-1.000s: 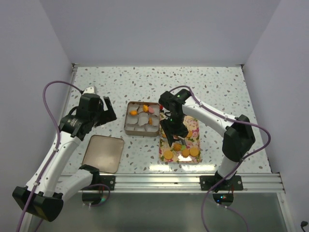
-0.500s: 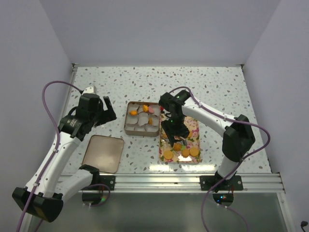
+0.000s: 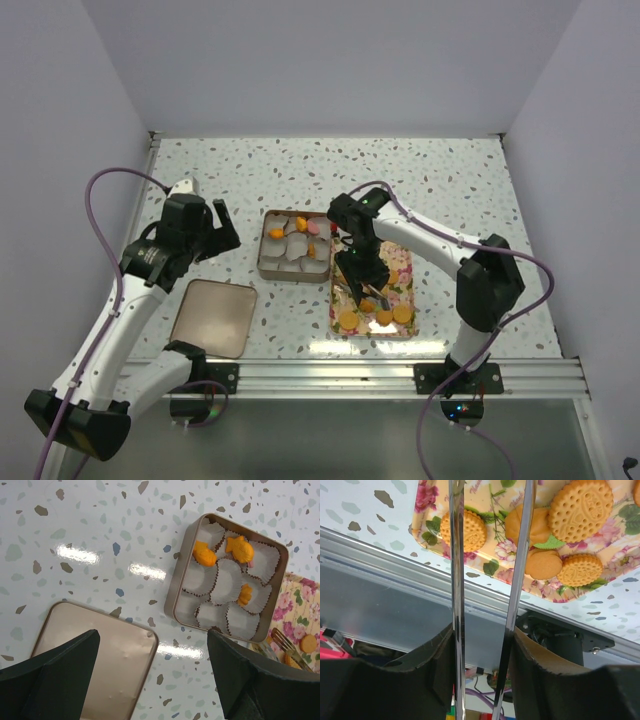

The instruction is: Pack the cookies

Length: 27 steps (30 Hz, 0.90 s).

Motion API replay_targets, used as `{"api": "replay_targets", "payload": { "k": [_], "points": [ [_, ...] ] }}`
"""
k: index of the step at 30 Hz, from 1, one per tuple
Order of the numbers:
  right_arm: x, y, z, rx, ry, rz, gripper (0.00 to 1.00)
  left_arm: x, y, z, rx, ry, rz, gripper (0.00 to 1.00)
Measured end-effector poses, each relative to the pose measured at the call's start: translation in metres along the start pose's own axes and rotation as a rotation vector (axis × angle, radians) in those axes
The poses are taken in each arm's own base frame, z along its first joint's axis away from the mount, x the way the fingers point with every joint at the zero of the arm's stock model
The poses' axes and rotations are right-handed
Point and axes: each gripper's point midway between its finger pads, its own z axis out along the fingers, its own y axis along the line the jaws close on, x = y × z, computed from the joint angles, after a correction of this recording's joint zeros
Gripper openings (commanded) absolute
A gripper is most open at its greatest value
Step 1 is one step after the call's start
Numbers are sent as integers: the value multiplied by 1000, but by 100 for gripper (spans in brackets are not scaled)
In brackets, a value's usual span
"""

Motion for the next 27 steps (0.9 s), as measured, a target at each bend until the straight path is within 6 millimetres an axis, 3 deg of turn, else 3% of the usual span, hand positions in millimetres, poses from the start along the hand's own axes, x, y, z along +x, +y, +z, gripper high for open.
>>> {"api": "replay_targets", "payload": {
  "k": [9,16,19,22,27],
  "points": [
    [-9,0,-9,12,-32,-5,37,0,0,0,-2,-1,0,94],
    [-88,29,-78,-30,-334,-41,36,2,1,4,-12,13,4,94],
    [-111,45,-105,-81,-437,-49,35,3,1,7,-18,24,8,94],
    [-120,57,-113,-114,-465,-55,35,4,1,9,-23,32,18,94],
    [-130,79,-105,-146,-444,-70,35,-1,-2,10,-21,30,32,94]
  ]
}}
